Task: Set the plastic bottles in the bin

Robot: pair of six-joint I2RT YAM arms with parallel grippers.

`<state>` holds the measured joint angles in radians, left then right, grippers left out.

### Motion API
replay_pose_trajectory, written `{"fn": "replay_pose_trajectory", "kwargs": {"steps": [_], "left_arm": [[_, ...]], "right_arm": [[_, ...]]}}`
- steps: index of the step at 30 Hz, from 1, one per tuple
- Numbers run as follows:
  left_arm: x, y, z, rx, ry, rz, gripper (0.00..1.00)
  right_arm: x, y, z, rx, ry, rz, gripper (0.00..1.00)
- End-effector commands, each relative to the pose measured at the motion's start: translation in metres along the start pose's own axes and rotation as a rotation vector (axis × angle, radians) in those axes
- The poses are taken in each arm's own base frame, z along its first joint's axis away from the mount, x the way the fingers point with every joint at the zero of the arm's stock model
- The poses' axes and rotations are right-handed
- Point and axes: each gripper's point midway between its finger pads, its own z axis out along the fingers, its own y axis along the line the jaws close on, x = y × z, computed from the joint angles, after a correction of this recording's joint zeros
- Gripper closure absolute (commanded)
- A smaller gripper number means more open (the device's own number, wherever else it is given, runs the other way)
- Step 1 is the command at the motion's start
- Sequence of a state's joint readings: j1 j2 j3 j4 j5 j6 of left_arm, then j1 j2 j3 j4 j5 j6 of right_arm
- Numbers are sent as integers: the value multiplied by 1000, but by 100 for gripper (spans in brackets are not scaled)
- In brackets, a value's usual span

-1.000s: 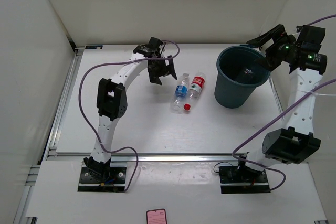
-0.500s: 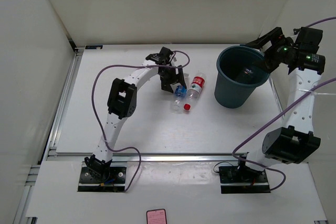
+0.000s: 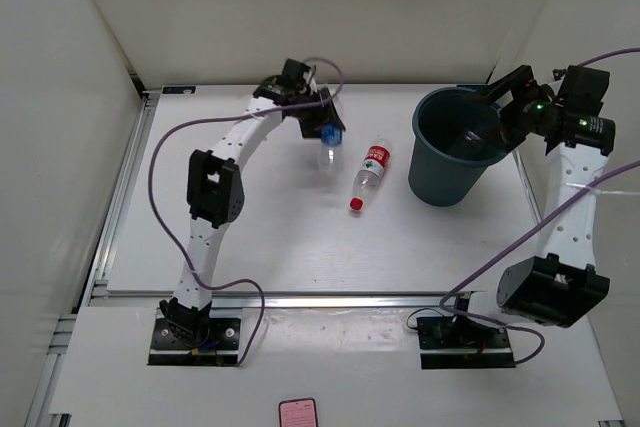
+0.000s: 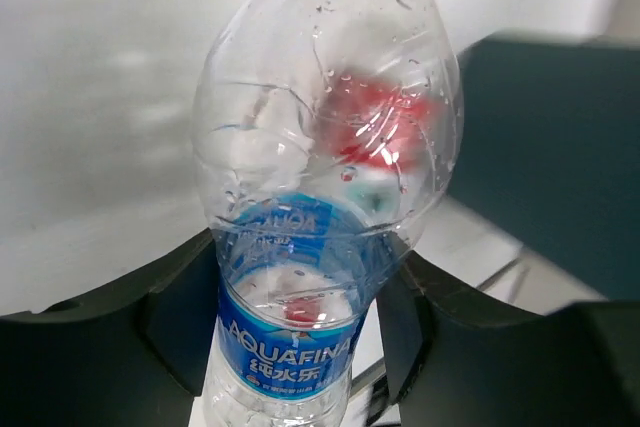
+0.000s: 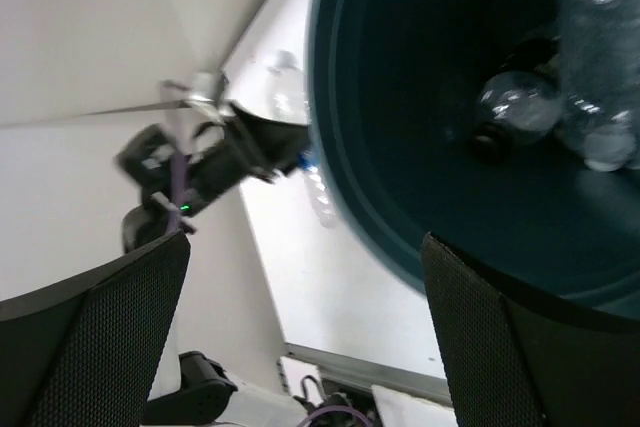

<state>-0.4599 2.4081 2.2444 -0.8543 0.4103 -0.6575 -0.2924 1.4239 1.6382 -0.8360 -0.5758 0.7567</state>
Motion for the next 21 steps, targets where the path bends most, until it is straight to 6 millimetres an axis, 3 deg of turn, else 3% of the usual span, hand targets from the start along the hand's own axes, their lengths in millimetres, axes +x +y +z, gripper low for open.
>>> {"fn": "replay_pose_trajectory", "kwargs": {"steps": [1, 3, 4, 6, 8, 10, 12, 13, 15, 16, 21], "left_arm": [[-84, -133, -169, 313, -448, 120, 56], [-90, -192, -210, 482, -549, 237, 52], [-89, -209, -221, 527, -573, 271, 50], [-90, -240, -246, 621, -645, 321, 50], [-79, -251, -232, 671, -604, 305, 54], [-74, -270, -238, 734, -632, 334, 55], [-56, -292, -221, 777, -602, 362, 55], [-52, -295, -202, 783, -576, 352, 55], [-33, -320, -202, 859, -570, 370, 52], [-33, -319, -184, 842, -574, 353, 50], [-23, -340, -161, 922, -596, 331, 46]], "right_arm": [[14, 23, -21, -89, -9, 0, 0], [25, 35, -37, -137, -16, 22, 0], [32, 47, -52, -180, -38, 14, 0], [45, 53, -64, -213, -44, 62, 0], [57, 65, -94, -256, -113, 22, 0], [68, 78, -124, -286, -167, -35, 0], [76, 86, -144, -283, -186, -78, 0], [81, 108, -171, -325, -236, -173, 0], [87, 122, -189, -334, -254, -219, 0], [89, 141, -208, -373, -284, -276, 0], [109, 158, -227, -431, -234, -326, 0]]}}
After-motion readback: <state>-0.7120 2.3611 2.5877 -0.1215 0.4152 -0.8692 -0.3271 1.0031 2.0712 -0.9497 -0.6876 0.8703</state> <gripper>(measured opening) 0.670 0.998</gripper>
